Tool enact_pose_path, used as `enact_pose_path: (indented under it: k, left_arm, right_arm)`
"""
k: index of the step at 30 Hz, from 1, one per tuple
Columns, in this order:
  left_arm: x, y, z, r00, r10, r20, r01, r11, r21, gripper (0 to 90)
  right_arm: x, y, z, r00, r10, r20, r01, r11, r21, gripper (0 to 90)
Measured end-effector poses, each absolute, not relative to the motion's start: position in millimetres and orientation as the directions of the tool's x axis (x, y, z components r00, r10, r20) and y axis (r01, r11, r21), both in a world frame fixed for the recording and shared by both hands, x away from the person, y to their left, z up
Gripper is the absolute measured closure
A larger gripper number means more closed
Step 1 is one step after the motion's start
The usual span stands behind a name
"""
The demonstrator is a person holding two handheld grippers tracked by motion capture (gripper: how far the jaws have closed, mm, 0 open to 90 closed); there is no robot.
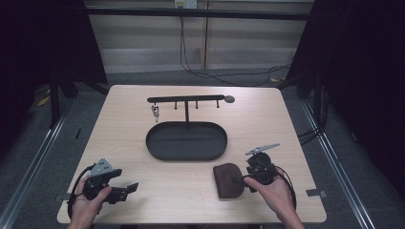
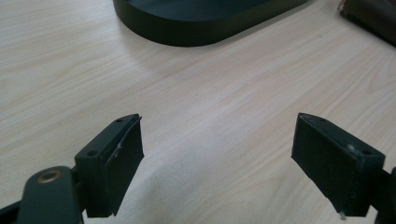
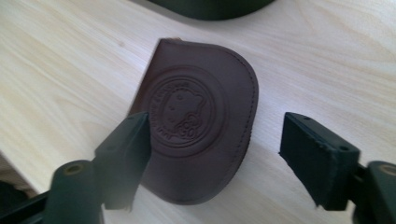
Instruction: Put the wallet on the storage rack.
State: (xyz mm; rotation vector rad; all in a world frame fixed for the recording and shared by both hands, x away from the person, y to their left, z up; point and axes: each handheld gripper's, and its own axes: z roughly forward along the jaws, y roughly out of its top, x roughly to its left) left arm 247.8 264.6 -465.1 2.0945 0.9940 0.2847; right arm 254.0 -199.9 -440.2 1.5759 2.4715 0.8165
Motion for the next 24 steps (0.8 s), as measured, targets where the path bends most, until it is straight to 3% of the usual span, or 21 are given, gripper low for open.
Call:
enact_pose_path:
  k: [4, 24]
  left_arm:
    - [245.5, 264.7, -466.1, 0.661, 0.741, -0.122, 0.566, -0.385, 0.729, 17.1]
    - [242.4, 268.2, -464.1, 0.666, 0.724, -0.177, 0.589, -0.365, 0.721, 16.5]
  right_arm:
    - [264.9, -189.5, -443.9, -0.467, 0.864, 0.188, 0.837, 0.362, 0.411, 17.6]
    - [296.1, -155.0, -455.7, -0.475, 0.867, 0.151, 0.871, 0.437, 0.225, 14.3]
